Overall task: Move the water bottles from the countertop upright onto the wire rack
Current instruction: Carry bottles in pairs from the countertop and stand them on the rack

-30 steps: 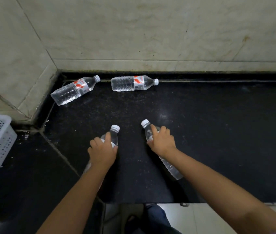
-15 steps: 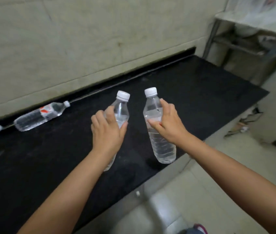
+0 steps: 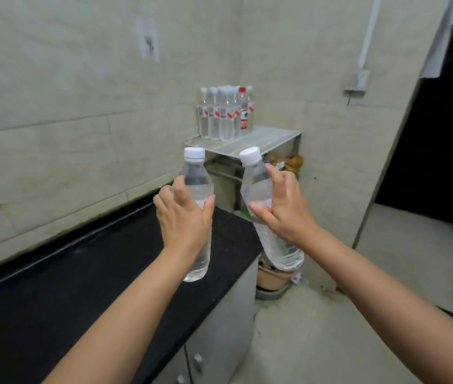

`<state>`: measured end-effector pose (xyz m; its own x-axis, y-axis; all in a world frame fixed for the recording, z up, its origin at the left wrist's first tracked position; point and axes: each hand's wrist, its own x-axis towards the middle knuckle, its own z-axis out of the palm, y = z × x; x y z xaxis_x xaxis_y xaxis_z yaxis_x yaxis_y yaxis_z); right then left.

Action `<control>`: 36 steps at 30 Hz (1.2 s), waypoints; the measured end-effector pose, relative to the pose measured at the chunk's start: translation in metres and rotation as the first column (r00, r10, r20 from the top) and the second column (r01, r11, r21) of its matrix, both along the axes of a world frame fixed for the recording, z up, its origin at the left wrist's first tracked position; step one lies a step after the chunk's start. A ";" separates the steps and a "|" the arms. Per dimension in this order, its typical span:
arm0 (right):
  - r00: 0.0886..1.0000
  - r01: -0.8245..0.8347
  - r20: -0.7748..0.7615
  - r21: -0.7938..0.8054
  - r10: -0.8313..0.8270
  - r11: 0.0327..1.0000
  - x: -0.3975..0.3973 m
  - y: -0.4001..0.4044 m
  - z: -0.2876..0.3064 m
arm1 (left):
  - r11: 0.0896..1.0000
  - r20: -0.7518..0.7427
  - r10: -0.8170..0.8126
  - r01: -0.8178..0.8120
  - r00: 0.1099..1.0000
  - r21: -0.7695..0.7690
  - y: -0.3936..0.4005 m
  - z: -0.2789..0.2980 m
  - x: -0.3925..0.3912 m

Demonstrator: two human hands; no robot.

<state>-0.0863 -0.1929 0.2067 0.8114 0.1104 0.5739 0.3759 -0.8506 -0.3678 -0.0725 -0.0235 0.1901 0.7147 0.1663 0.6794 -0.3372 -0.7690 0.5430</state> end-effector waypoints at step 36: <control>0.938 -0.338 0.174 0.260 0.300 0.905 0.654 -0.195 0.058 | 0.970 0.156 0.243 -0.241 0.957 -0.026 -0.236 0.058 0.572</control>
<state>0.5674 -0.3879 0.2642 0.6782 0.1696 0.7150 0.6690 -0.5452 -0.5053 0.5000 -0.2598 0.2486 0.5368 0.3262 0.7781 -0.2230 -0.8346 0.5037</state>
